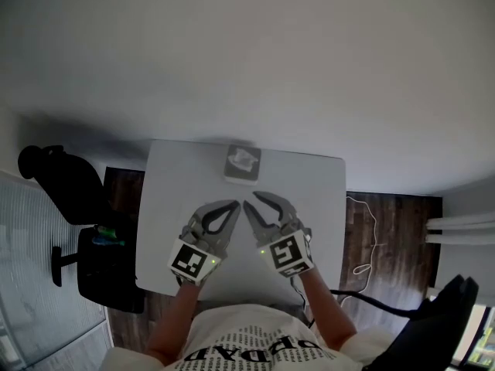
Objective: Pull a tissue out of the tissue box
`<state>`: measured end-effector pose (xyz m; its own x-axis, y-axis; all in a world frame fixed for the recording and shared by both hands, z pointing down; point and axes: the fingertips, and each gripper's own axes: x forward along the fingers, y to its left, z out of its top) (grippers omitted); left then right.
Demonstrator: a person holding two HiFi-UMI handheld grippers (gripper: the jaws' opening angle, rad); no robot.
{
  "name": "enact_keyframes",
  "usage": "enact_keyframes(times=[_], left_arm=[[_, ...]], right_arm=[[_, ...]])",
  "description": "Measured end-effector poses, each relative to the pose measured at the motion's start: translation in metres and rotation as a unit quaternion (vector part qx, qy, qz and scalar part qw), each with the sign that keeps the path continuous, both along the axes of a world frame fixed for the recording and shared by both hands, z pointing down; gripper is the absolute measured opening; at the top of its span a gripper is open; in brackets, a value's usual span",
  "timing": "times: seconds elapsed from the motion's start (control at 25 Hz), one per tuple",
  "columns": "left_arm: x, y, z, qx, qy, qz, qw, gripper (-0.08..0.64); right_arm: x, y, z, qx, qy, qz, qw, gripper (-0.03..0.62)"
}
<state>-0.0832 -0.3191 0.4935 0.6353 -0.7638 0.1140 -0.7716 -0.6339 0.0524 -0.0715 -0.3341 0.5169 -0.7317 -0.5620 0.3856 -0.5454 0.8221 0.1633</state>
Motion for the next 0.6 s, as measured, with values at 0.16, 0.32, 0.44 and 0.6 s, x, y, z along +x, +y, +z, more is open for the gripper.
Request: enact_keyframes(times=[0.16, 0.32, 0.44, 0.6], left_arm=[[-0.001, -0.019, 0.016, -0.011, 0.011, 0.001, 0.9999, -0.002], [-0.004, -0.037, 0.038, -0.025, 0.018, -0.002, 0.9995, -0.002], [-0.006, -0.049, 0.052, -0.030, 0.021, -0.002, 0.9993, -0.002], [-0.008, -0.064, 0.071, -0.035, 0.025, -0.005, 0.9991, -0.002]], right_arm=[[-0.006, -0.017, 0.021, -0.012, 0.004, 0.002, 1.000, 0.106], [-0.010, -0.036, 0.043, -0.026, 0.010, 0.007, 1.000, 0.112], [-0.012, -0.047, 0.060, -0.031, 0.025, 0.007, 0.999, 0.123], [-0.018, -0.059, 0.079, -0.036, 0.036, 0.008, 0.999, 0.124]])
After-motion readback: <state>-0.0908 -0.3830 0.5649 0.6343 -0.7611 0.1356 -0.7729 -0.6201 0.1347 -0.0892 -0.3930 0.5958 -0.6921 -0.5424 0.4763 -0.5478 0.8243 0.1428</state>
